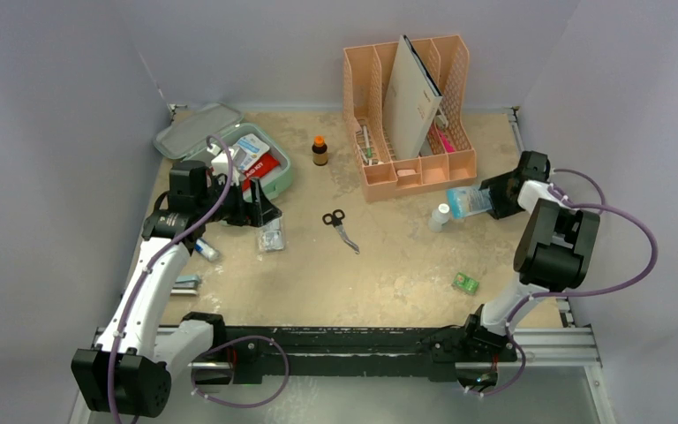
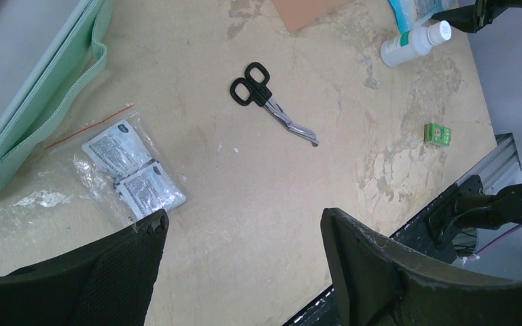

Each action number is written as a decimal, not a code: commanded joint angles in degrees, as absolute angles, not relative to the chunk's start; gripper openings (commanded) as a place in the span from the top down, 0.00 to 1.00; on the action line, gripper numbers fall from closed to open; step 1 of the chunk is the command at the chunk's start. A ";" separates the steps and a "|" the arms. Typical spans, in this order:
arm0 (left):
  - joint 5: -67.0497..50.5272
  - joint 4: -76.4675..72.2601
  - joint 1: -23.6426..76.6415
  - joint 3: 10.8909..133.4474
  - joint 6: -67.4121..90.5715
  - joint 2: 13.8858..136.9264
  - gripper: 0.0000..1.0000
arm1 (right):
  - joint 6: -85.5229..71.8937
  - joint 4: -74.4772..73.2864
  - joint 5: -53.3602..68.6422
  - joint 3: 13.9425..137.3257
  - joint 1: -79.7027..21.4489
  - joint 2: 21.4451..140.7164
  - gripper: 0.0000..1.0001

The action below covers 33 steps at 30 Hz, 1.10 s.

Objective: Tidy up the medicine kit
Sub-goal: Pick up the medical item at the center of the board.

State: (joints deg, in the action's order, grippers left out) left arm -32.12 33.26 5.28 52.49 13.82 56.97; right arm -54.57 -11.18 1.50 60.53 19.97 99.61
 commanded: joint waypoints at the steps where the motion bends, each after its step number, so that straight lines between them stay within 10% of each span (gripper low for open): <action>1: -31.99 32.87 5.27 53.09 12.31 55.81 0.19 | -56.83 -11.71 2.84 62.58 20.39 101.67 0.35; 8: -31.67 33.09 5.27 53.18 11.98 55.55 0.19 | -57.72 -11.65 3.38 62.93 20.47 104.37 0.40; 20: -30.57 33.72 5.28 53.52 11.61 54.93 0.19 | -55.10 -7.57 1.73 57.94 20.95 101.27 0.99; 33: -27.53 35.58 5.27 54.05 10.98 54.78 0.14 | -47.95 -12.93 -2.85 56.08 20.94 83.92 1.00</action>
State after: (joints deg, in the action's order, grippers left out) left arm -29.17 35.59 5.28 52.49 12.34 55.90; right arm -51.53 -9.28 0.14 55.53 20.69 89.41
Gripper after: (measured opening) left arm 0.845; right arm 0.008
